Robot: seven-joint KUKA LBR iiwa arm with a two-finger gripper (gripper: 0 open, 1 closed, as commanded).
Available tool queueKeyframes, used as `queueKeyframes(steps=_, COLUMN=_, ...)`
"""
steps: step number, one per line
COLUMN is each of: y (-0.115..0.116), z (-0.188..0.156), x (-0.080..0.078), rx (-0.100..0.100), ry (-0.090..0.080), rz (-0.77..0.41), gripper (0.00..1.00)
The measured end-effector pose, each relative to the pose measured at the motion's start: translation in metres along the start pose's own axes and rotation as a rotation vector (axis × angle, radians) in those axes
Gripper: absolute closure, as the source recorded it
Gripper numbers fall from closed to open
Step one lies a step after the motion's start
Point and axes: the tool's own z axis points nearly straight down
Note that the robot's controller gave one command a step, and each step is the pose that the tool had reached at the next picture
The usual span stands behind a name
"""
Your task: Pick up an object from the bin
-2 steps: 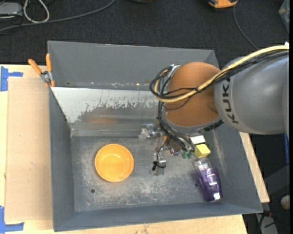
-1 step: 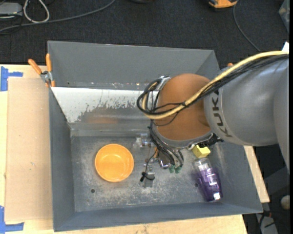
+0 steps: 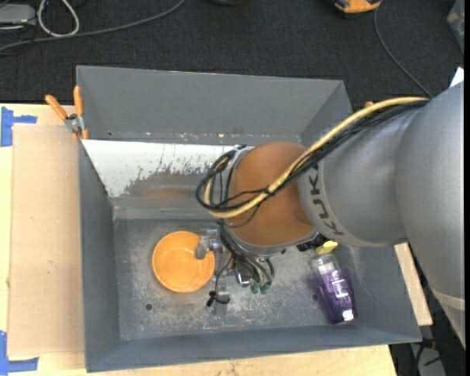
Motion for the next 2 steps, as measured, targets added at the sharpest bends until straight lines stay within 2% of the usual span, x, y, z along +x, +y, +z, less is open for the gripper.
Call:
queueKeyframes(steps=1, y=0.013, z=0.021, x=0.008, rx=0.002, ry=0.008, rz=0.011, gripper=0.0)
queueKeyframes(steps=2, y=0.015, z=0.04, x=0.011, rx=0.003, ry=0.01, rz=0.107, gripper=0.0)
